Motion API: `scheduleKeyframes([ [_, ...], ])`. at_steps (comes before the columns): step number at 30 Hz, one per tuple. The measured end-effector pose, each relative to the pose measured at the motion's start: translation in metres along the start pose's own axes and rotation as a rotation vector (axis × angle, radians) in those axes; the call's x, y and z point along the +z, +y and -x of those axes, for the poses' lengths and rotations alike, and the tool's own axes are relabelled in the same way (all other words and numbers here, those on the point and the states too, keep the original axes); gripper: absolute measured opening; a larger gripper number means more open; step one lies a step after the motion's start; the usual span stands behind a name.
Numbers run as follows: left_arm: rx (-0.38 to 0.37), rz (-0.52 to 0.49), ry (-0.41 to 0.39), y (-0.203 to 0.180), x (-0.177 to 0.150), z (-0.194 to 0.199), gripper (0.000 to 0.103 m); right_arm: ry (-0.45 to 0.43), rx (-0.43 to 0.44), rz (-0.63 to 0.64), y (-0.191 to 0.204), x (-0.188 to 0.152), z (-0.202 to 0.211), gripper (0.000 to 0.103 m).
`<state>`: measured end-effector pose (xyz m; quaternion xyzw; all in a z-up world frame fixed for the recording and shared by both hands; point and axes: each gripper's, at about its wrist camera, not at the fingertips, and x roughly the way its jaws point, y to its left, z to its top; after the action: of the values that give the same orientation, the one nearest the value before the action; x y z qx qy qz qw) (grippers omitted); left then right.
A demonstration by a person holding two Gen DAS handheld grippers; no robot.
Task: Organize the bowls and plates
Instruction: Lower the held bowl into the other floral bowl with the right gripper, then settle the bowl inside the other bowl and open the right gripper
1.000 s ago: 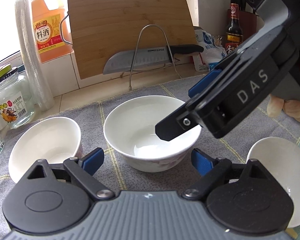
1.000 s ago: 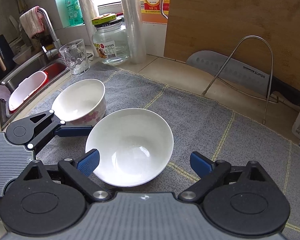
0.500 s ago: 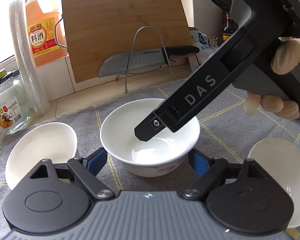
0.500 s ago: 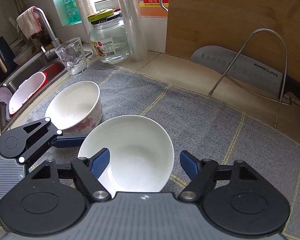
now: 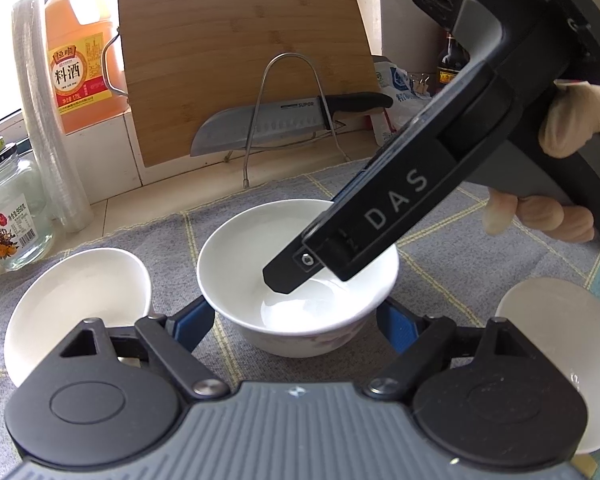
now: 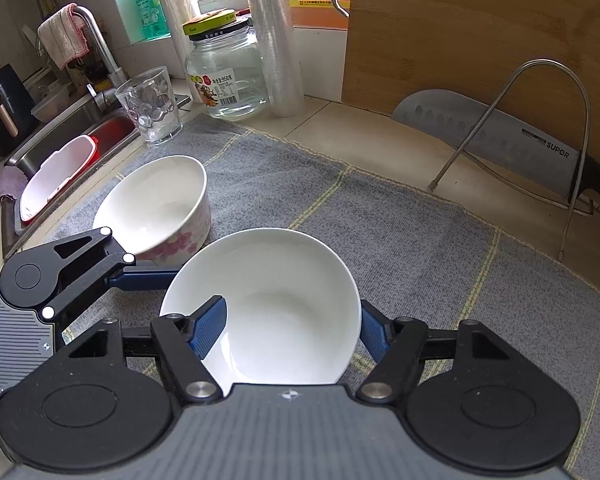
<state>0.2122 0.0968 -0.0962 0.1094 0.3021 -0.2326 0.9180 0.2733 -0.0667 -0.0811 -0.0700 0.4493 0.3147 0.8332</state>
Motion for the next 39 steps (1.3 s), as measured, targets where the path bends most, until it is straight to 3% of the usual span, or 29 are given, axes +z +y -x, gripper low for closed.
scheduleKeyframes([
  [12, -0.001, -0.02, 0.008, -0.004, 0.002, 0.006, 0.087, 0.005, 0.0, -0.01, 0.004, -0.002, 0.005, 0.075],
  [24, -0.011, -0.048, -0.004, -0.015, 0.008, 0.054, 0.088, -0.024, 0.037, -0.002, 0.029, -0.008, 0.048, 0.075],
  [39, -0.063, -0.087, -0.005, -0.046, 0.0, 0.097, 0.088, -0.042, 0.008, 0.015, 0.057, -0.051, 0.099, 0.075],
])
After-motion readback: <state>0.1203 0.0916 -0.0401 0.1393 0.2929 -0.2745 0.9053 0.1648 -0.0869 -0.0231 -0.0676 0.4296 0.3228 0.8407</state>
